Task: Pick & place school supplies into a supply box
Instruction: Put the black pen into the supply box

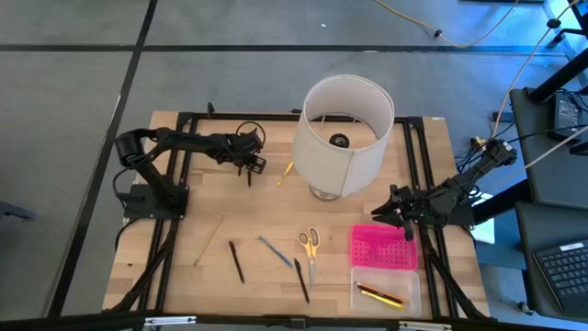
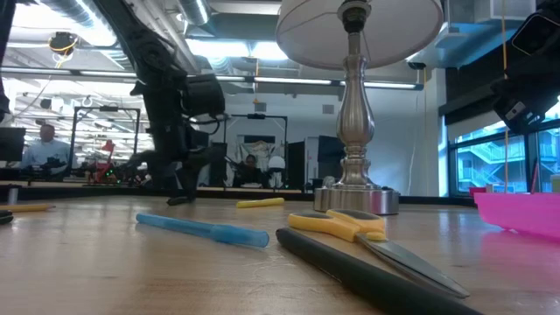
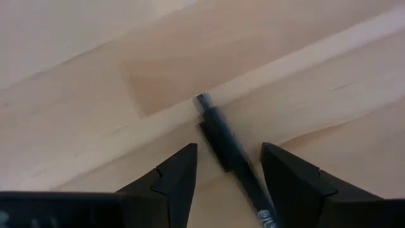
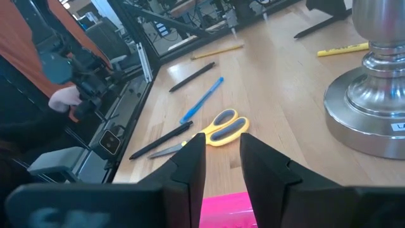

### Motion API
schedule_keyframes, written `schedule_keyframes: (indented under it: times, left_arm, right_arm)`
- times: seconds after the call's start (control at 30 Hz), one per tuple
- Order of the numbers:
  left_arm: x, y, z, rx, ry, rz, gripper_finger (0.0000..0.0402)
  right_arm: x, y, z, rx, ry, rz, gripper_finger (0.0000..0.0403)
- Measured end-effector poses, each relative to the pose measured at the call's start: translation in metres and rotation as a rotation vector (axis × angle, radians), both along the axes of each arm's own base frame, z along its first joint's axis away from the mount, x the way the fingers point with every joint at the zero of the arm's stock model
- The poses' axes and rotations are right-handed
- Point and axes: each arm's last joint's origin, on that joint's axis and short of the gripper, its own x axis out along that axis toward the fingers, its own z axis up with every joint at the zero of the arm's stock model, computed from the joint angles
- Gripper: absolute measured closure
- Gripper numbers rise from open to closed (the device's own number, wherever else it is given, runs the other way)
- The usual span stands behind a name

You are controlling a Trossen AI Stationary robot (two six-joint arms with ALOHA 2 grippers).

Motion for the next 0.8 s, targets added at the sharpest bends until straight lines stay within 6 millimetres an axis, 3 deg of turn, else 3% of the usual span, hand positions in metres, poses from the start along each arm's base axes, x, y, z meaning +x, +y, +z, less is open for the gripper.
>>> schedule_keyframes:
  times: [0.27, 0.63, 0.8]
  left_arm:
    - [0.0027, -0.001, -0.0089, -0.005, 0.042, -0.054, 0.0245]
    - [0.0051, -0.0055, -0.0029, 0.01, 0.025, -0.142, 0.0356]
    - [0.0053, -0.0063, -0.0029, 0.013, 0.028, -0.147, 0.0376]
  right_arm:
    - [0.0, 0.0, 0.0001, 0.0, -0.001, 0.0, 0.03]
    - [0.0, 0.0, 0.0002, 0.002, -0.002, 0.0, 0.03]
    - [0.0, 0.0, 0.0003, 0.002, -0.002, 0.0, 0.03]
